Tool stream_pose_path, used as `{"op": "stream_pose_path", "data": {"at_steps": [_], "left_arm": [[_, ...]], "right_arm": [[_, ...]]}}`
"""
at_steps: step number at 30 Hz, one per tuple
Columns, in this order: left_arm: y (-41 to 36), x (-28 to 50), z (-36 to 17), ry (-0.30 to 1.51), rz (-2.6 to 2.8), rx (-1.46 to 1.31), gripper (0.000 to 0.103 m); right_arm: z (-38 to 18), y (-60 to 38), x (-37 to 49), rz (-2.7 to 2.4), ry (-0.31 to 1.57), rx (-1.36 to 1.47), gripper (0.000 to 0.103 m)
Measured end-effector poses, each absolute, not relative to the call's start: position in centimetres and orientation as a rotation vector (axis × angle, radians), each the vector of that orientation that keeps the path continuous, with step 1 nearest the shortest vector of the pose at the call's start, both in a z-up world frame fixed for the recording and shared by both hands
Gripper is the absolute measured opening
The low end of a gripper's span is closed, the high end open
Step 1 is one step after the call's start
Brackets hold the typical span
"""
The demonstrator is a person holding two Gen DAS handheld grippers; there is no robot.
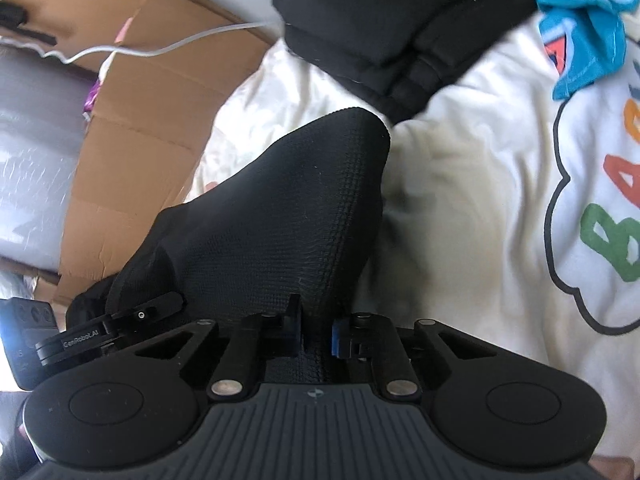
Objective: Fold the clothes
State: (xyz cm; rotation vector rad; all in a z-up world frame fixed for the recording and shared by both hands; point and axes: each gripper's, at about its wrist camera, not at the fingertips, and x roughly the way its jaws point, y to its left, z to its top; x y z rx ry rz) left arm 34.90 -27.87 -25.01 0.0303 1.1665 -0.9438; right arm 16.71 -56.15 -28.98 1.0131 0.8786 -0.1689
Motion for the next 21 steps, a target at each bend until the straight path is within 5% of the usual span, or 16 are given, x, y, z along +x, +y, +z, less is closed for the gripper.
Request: {"op": "stream_pose_path", "data": {"at_steps": [21], "left_arm": [[-22.3, 25.7, -18.5, 0.951, -0.835, 0.000, 0.030]], "right_arm": [[-22.1, -51.8, 13.6, -0.011, 0.785, 0.751, 0.010]]}}
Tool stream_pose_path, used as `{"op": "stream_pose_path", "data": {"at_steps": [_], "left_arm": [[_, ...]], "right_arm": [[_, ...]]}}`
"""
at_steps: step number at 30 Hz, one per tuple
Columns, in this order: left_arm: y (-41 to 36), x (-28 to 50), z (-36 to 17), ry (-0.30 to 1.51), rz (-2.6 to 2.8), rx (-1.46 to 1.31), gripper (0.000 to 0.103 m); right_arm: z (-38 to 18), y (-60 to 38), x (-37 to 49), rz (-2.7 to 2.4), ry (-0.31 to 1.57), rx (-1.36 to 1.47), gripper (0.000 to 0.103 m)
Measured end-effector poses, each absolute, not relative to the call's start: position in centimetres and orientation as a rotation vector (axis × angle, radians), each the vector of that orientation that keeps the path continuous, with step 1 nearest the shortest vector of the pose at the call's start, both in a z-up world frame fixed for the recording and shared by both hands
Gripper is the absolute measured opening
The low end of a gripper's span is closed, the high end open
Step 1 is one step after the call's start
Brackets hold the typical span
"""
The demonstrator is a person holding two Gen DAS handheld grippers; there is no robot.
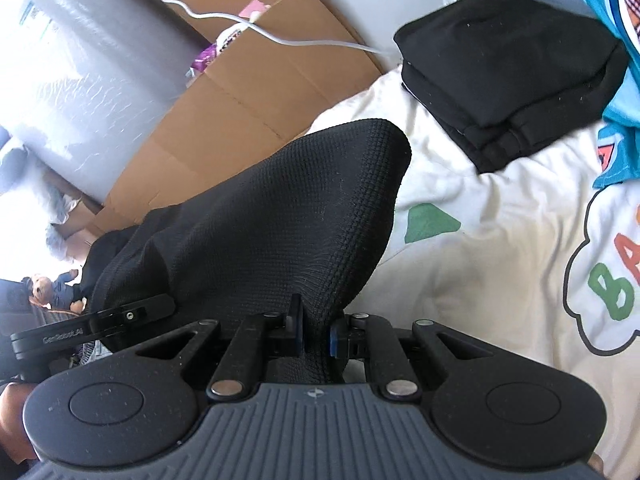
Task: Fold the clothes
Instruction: 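Lift the folded black shorts up off the bed with both grippers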
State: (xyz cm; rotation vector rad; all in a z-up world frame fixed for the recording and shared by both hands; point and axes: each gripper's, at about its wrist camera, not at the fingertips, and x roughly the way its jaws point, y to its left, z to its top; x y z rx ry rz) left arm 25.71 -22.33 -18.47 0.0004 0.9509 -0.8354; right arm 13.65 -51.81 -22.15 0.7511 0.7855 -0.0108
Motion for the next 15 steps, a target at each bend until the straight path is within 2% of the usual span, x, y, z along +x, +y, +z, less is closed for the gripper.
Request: {"op": "stream_pose_path", "data": {"at_steps": [15], "left_arm": [[-20.8, 20.6, -16.6, 0.892, -0.776, -0.024, 0.030]], "right_arm": [[-19.5, -49.4, 11.2, 0.012, 0.803, 0.646, 0.009]]}}
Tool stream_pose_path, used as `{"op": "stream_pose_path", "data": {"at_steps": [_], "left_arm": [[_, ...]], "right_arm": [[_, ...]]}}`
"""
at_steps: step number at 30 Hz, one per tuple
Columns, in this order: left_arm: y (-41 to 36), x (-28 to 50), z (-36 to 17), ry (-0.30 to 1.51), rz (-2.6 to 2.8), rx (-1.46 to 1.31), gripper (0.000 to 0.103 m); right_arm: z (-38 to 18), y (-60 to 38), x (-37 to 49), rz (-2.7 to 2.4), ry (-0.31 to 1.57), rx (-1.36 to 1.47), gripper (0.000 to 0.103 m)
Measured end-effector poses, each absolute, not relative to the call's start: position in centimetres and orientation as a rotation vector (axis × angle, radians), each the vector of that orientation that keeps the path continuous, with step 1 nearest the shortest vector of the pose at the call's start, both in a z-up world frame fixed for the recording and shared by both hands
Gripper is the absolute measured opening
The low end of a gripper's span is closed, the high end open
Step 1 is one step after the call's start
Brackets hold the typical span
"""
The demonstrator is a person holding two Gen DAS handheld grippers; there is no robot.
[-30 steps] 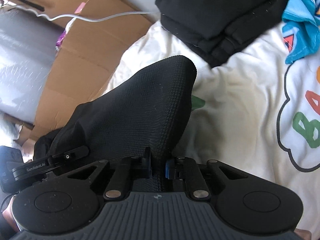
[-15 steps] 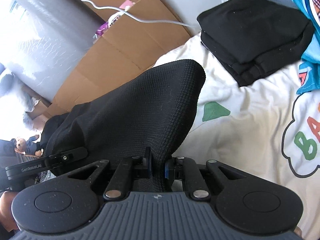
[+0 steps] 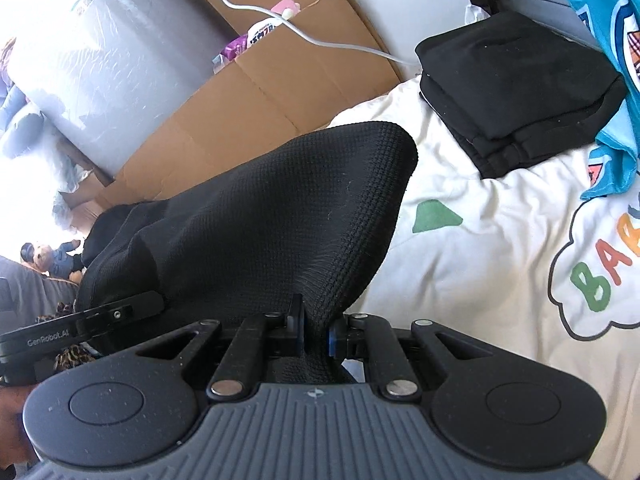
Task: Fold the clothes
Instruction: 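Lift the folded black shorts up off the bed with both grippers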
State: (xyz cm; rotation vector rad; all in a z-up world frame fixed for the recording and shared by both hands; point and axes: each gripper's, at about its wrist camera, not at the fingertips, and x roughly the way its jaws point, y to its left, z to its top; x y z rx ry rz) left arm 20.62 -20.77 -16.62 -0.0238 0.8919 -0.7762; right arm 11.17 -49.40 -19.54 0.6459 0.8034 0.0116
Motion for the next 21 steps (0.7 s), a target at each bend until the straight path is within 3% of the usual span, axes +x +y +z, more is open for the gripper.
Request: {"op": "stream_pose_path", "data": {"at_steps": [21], "left_arm": [[-18.1, 18.0, -9.6, 0.772, -0.697, -0.077, 0.030]], "right_arm": [[-10.6, -46.7, 11.2, 0.082, 0.702, 0.466, 0.009]]}}
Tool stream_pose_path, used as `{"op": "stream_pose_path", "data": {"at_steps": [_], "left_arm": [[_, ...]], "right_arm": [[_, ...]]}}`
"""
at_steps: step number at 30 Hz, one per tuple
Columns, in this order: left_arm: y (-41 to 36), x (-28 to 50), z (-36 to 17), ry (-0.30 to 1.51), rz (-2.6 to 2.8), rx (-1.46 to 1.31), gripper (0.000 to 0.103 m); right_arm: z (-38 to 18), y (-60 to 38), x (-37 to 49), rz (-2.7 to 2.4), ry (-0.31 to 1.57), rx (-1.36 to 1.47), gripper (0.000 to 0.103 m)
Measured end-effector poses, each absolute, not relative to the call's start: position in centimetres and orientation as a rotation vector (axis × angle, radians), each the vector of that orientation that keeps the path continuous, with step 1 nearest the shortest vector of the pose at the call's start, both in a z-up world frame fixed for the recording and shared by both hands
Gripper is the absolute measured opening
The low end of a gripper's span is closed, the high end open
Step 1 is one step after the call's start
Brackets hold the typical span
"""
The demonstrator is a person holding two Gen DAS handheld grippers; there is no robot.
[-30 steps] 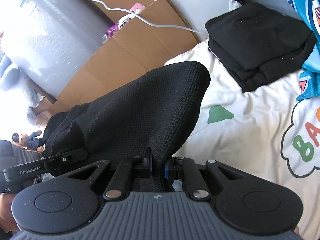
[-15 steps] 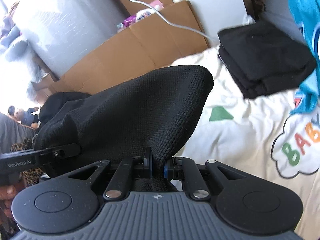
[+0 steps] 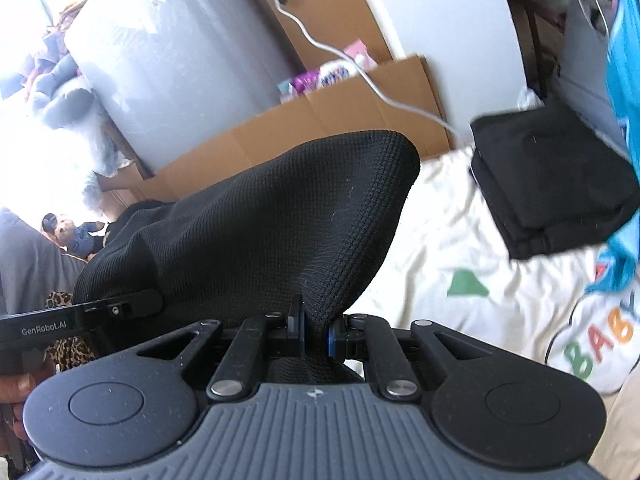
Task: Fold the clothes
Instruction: 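Lift the folded black shorts up off the bed with both grippers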
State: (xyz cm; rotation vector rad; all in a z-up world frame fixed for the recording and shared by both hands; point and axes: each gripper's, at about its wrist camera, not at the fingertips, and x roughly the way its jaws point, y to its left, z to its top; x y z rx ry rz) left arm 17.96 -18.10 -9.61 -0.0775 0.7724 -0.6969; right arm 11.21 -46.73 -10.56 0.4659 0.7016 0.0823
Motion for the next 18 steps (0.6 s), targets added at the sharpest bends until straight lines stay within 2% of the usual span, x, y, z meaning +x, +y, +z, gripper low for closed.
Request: {"op": "stream_pose_path", "data": {"at_steps": [18], "left_arm": [[-21.5, 15.8, -1.7, 0.599, -0.749, -0.100, 0.030]], "right_arm": [[0.5, -50.0, 10.8, 0.147, 0.624, 0.296, 0.008]]}}
